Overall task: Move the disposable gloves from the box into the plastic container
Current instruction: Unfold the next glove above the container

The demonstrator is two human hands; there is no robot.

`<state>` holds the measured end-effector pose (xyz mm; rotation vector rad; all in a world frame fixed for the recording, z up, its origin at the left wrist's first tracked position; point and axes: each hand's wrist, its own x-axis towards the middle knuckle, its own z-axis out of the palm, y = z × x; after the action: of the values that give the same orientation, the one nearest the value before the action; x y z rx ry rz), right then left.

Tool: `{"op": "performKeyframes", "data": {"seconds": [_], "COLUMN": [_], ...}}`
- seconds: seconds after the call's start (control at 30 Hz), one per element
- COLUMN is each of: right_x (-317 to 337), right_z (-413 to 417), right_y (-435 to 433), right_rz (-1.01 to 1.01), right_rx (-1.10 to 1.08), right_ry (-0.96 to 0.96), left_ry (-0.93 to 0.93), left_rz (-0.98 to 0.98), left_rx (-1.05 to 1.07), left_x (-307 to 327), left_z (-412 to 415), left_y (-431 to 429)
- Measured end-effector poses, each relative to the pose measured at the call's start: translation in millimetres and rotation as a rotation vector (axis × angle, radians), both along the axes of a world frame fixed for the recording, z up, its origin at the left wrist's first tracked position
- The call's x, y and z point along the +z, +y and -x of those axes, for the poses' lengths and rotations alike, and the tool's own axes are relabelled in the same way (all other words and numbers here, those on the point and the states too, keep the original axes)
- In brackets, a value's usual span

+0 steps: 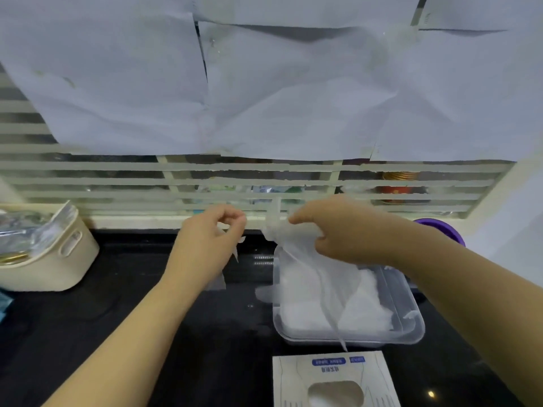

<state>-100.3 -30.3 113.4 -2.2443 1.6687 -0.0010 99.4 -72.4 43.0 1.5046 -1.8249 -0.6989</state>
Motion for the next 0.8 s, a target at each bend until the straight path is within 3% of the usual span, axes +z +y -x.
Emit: {"op": "performKeyframes", "data": {"seconds": [0.17, 0.33, 0.5, 0.63, 0.7, 0.8], "right_x": [5, 20, 17, -16, -36, -65], "right_z": [-5, 7, 42, 62, 69, 81], "right_y": [-1, 3, 2, 2, 2, 3], "right_rz": [-0.023, 0.005, 0.04, -0.058, -0.111, -0.162], "right_rx": [0.046, 0.007, -0.227, -0.351, -0.363, -0.378], "right_ry": [0.003, -0.19, -0.461, -0.507, -0.502, -0.468], "left_ry": [-0.206, -0.013, -0.077, -0.289, -0.435, -0.654], "left_rz": [-0.23, -0.459, -0.29, -0.022, 0.087, 0.09], "left_rx": [-0.268, -0.397, -0.26, -0.135, -0.201, -0.404], "left_x": [-7, -15, -2, 13, 18, 5], "left_z": [16, 18, 9, 16, 28, 54], "left_y": [4, 2, 2, 6, 8, 7]}}
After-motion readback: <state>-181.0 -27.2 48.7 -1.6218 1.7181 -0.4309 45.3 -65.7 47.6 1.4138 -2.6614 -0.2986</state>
